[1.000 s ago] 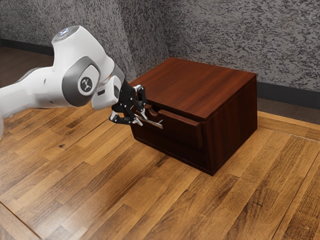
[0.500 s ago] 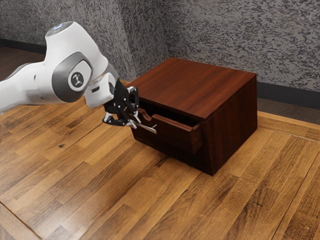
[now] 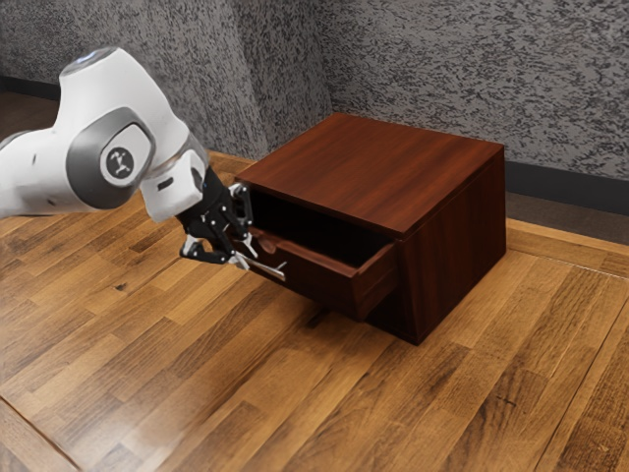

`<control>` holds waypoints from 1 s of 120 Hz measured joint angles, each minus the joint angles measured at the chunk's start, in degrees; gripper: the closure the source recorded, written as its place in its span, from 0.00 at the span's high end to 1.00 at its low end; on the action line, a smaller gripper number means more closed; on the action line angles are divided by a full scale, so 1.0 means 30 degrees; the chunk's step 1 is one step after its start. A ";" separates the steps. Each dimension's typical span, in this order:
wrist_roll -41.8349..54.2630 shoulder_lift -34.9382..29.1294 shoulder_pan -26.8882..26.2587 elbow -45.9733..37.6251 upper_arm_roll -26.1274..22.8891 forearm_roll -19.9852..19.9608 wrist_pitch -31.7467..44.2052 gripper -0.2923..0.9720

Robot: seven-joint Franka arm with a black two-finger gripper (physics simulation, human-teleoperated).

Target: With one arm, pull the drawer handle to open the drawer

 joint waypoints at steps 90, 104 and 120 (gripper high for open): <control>-0.2095 -0.6282 -0.1371 -0.3618 -0.0028 0.0839 -0.0136 0.38; -0.2326 -0.7843 -0.1679 -0.2096 -0.0152 0.1216 -0.0773 0.55; -0.3066 -0.7177 -0.1718 0.1154 -0.0954 0.1060 -0.2754 0.66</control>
